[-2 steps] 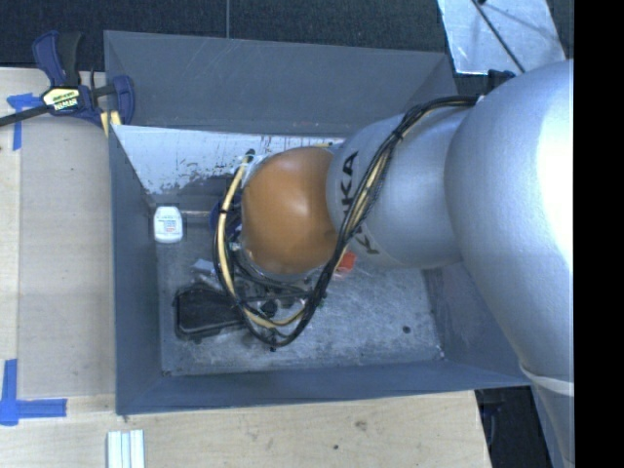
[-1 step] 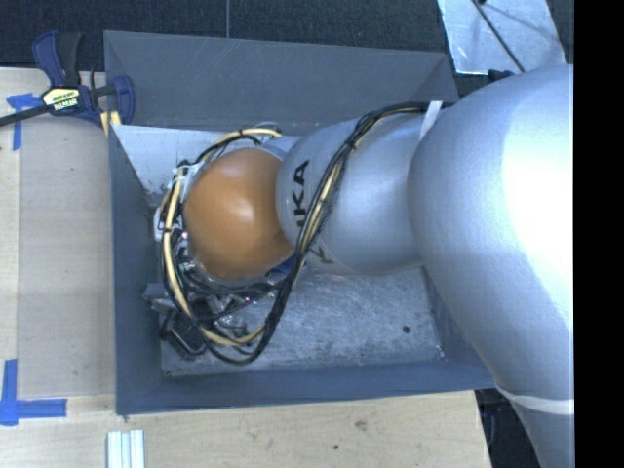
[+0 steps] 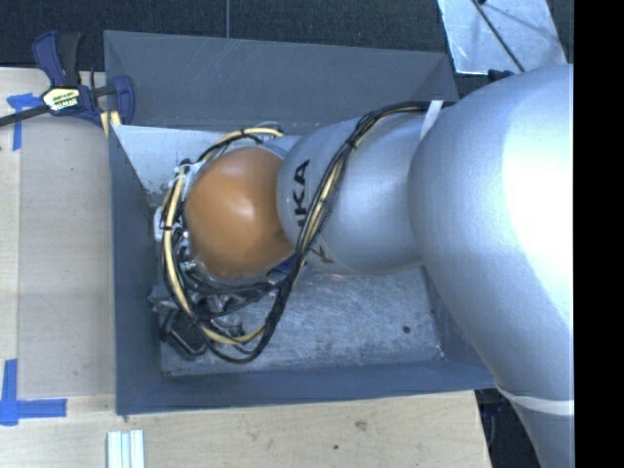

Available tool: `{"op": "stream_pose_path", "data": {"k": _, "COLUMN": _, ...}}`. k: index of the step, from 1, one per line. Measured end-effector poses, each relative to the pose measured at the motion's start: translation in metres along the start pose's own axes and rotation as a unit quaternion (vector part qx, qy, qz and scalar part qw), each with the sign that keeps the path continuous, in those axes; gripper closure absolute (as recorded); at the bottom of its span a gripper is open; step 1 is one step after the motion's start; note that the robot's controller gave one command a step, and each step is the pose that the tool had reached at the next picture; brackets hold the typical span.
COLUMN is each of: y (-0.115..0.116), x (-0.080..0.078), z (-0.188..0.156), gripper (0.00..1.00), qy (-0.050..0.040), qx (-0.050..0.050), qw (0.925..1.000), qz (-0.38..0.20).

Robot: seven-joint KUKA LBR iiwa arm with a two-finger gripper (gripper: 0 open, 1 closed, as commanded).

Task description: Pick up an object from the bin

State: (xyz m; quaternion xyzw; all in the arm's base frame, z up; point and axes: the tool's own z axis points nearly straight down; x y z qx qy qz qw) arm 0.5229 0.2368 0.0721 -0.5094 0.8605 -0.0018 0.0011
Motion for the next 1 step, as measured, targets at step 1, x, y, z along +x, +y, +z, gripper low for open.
{"op": "stream_pose_path", "data": {"k": 1, "y": -0.0011, "x": 0.0002, "z": -0.0816, "gripper": 1.0, "qy": -0.0008, "qx": -0.001, "qw": 1.0, "qz": 0.002}}
